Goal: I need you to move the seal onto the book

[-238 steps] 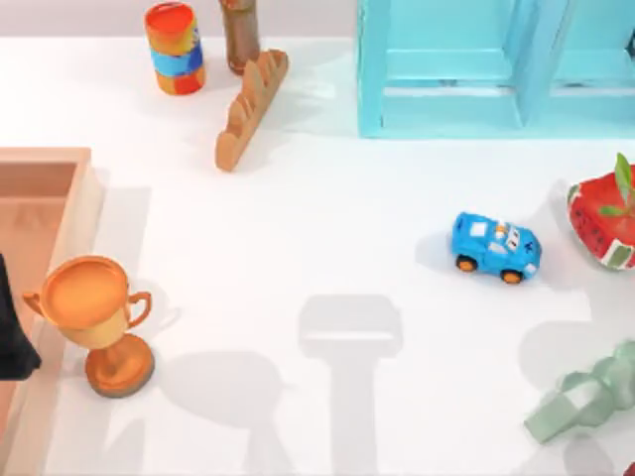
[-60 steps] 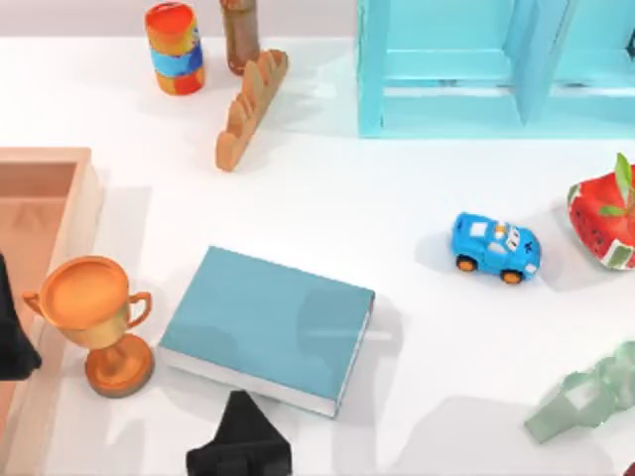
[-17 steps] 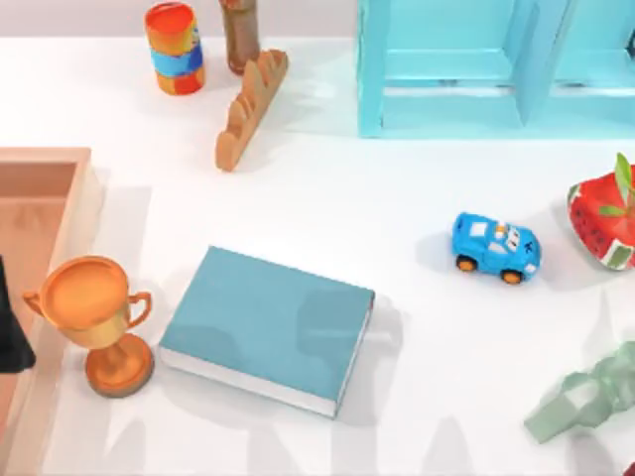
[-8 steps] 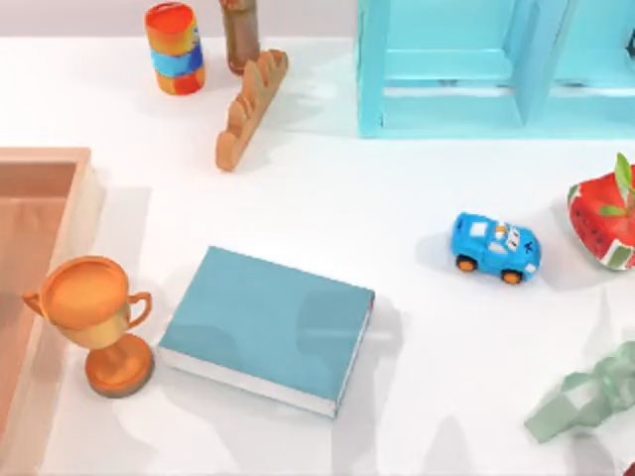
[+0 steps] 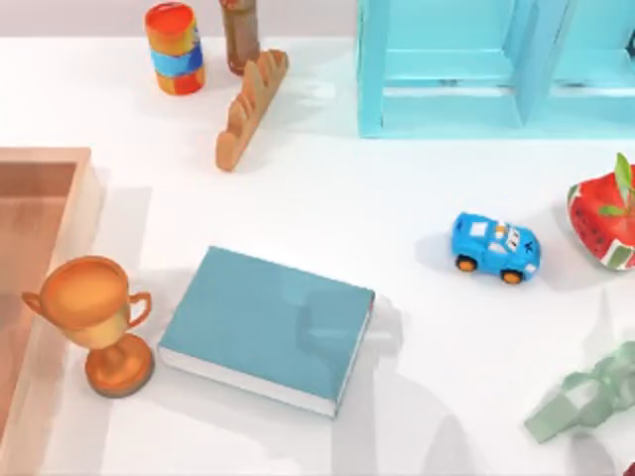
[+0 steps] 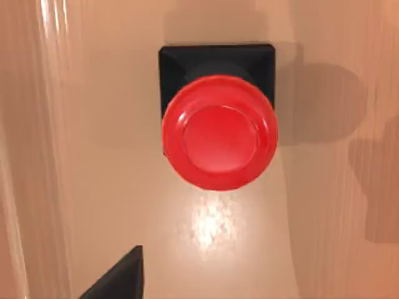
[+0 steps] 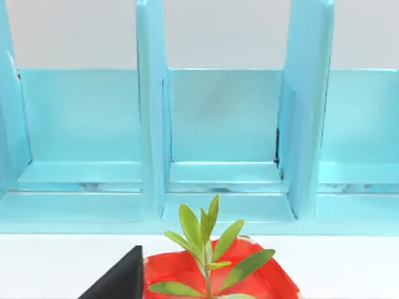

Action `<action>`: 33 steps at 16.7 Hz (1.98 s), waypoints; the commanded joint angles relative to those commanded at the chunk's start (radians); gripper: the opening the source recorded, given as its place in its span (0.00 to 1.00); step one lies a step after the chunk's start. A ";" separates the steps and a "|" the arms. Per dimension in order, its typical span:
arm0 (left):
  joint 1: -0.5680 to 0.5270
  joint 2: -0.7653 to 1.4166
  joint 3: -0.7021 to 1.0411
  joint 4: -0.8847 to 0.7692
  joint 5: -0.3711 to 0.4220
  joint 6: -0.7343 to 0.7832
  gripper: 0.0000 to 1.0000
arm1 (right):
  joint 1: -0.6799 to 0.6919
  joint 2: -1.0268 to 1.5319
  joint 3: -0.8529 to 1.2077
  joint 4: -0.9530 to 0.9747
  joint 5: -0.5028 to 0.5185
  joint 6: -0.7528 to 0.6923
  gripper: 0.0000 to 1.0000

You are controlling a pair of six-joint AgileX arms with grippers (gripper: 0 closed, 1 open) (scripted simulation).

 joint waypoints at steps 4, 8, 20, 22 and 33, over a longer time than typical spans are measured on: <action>0.038 0.174 0.195 -0.125 -0.003 0.025 1.00 | 0.000 0.000 0.000 0.000 0.000 0.000 1.00; 0.050 0.208 0.243 -0.153 -0.003 0.028 1.00 | 0.000 0.000 0.000 0.000 0.000 0.000 1.00; 0.053 0.258 -0.013 0.164 -0.003 0.032 1.00 | 0.000 0.000 0.000 0.000 0.000 0.000 1.00; 0.054 0.270 -0.063 0.217 -0.003 0.033 1.00 | 0.000 0.000 0.000 0.000 0.000 0.000 1.00; 0.055 0.273 -0.074 0.229 -0.003 0.034 0.55 | 0.000 0.000 0.000 0.000 0.000 0.000 1.00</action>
